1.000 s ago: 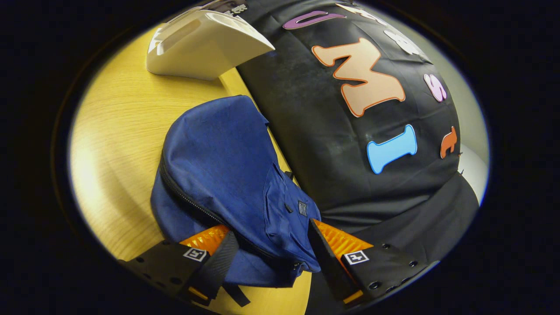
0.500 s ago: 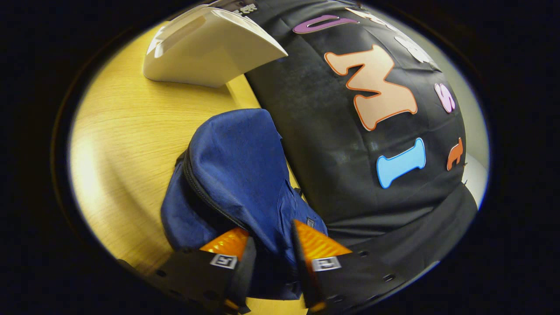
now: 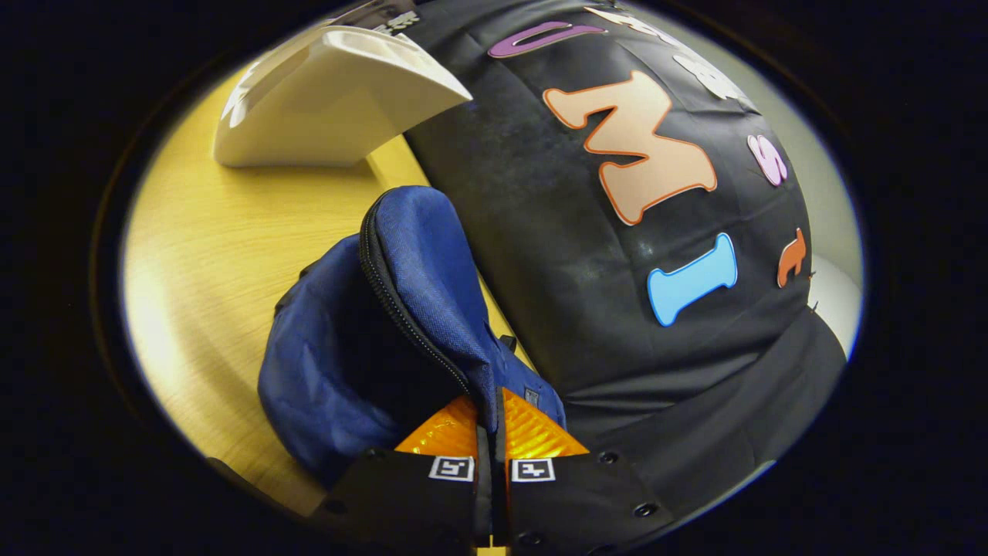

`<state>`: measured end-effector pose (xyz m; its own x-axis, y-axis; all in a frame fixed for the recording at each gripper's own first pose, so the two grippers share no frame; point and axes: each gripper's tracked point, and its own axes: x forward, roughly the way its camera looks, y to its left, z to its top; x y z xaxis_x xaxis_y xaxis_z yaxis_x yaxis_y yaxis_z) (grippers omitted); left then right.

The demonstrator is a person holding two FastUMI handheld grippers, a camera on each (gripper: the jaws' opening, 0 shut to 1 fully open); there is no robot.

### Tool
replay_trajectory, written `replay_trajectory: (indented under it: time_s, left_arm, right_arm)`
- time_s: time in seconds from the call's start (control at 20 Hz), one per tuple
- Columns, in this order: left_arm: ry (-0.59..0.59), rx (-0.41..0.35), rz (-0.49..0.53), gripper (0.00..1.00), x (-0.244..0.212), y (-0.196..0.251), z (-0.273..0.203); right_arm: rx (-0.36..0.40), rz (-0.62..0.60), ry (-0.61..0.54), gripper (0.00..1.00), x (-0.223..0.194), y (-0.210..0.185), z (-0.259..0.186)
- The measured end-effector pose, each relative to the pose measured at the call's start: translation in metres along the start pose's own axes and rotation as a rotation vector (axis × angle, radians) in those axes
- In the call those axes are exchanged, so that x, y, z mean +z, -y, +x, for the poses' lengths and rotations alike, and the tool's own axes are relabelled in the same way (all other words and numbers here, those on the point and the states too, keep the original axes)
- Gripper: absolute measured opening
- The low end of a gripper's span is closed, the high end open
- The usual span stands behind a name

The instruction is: Open the schoolbag, grab two books from the bookshelf and put them into the schoolbag.

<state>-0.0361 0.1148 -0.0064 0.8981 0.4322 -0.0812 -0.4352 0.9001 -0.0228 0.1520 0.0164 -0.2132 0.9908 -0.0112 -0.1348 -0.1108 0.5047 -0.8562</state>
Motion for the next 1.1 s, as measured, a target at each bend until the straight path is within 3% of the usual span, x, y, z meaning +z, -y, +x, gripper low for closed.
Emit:
replay_trajectory:
  time_s: [0.35, 0.55, 1.1]
  left_arm:
    - [-0.064, 0.014, 0.062, 0.92, -0.004, -0.013, 0.026]
    - [-0.128, -0.013, 0.038, 0.92, -0.004, -0.019, 0.050]
    - [-0.511, -0.098, 0.073, 0.92, -0.018, -0.035, 0.109]
  right_arm:
    - [-0.039, 0.090, -0.009, 0.05, 0.005, 0.034, 0.003]
    - [-0.042, 0.128, -0.016, 0.04, 0.005, 0.047, 0.005]
    - [-0.011, 0.174, -0.045, 0.05, 0.002, 0.049, 0.009]
